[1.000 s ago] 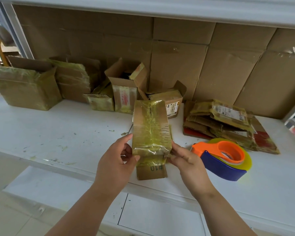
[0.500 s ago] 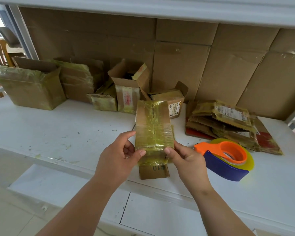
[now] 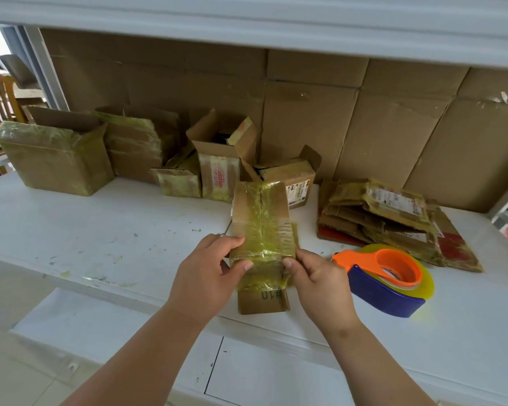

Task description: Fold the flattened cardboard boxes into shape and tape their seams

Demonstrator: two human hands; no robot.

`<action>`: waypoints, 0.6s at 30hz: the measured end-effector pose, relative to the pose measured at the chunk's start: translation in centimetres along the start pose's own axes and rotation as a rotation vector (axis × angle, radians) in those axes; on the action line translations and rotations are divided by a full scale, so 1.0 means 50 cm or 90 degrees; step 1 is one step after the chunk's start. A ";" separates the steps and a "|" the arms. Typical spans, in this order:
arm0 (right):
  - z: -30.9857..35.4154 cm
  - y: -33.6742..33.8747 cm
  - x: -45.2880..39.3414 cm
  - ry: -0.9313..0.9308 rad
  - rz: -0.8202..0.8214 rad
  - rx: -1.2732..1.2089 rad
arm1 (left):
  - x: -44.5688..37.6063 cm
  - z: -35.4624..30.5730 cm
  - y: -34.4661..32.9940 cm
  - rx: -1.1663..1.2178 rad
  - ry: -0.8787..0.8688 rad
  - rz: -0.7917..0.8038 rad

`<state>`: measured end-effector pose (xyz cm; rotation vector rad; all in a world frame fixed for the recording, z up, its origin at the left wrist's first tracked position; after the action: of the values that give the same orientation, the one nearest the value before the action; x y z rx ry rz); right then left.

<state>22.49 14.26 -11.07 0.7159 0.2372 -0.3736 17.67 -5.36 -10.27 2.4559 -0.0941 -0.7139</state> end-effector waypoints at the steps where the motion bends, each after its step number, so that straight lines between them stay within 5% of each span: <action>1: 0.001 -0.003 -0.001 -0.006 -0.011 -0.003 | -0.004 -0.003 -0.001 0.003 0.015 0.001; 11: 0.009 -0.006 0.011 -0.022 0.009 -0.154 | -0.020 0.005 0.048 0.225 0.251 0.094; 18: 0.013 0.024 -0.018 -0.148 -0.114 -0.205 | -0.052 0.012 0.137 0.440 0.276 0.234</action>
<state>22.22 14.86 -9.58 0.3311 0.1364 -0.5708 15.75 -10.80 -5.71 3.0490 -0.7009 0.0451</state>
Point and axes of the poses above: each hand's wrist, its own x-axis away from the middle knuckle, its own y-axis out of the back of the hand, z = x × y, the point moved 1 cm from there along -x, towards the middle knuckle, and after that the axes turned 4 degrees about x, right-handed, at the moved point
